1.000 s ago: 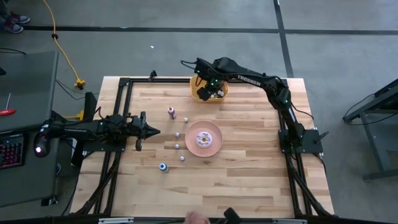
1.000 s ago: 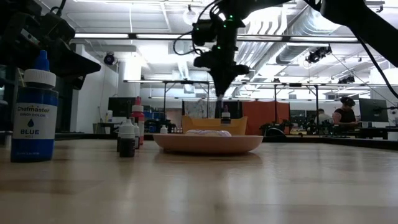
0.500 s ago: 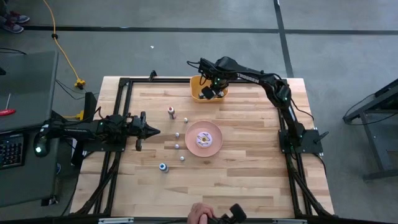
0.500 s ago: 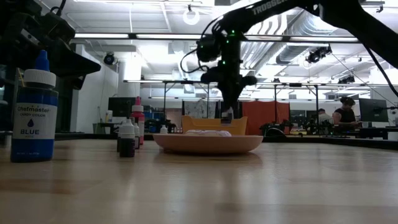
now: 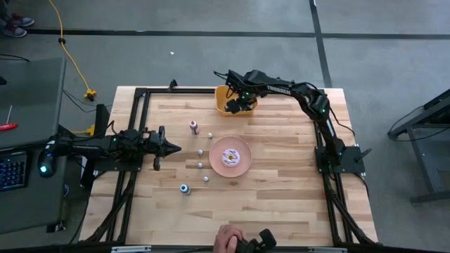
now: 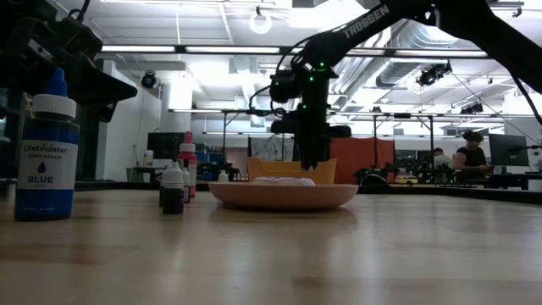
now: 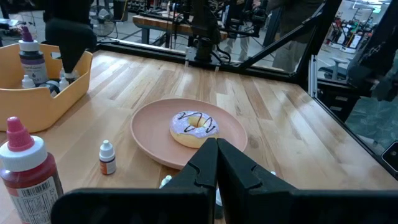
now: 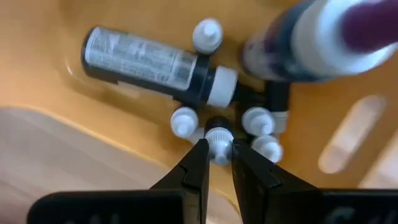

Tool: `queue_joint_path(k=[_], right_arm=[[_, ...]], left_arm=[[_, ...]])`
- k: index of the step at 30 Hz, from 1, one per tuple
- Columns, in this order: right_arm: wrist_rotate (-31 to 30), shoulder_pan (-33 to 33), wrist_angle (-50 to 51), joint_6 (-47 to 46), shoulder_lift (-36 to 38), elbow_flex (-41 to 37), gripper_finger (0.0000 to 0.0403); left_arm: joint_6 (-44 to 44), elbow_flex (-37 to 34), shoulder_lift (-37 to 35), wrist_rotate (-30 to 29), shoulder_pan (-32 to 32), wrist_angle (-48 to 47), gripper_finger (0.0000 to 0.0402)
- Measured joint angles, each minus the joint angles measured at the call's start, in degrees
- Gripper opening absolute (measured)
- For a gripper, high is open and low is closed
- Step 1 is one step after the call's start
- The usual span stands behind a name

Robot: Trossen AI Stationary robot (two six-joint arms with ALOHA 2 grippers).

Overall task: Pick & Place food coloring
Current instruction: Put the small purple food coloring bottle into the orange bin

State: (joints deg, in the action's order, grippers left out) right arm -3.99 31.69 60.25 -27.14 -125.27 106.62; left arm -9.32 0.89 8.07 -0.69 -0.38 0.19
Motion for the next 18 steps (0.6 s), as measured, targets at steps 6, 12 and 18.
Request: queue_joint_path(k=[6, 12, 18], right_arm=[[2.02, 0.15, -3.81, -0.91, 0.24, -3.06, 0.0047], [1.32, 0.19, -3.89, -0.91, 0.24, -3.31, 0.0058], [1.05, 0.19, -3.83, 0.10, 0.13, -3.35, 0.0070]], left_arm=[[0.02, 0.00, -0.01, 0.00, -0.02, 0.00, 0.0001], [0.02, 0.00, -0.01, 0.00, -0.02, 0.00, 0.0001], [0.01, 0.00, 0.00, 0.02, 0.00, 0.00, 0.0001]])
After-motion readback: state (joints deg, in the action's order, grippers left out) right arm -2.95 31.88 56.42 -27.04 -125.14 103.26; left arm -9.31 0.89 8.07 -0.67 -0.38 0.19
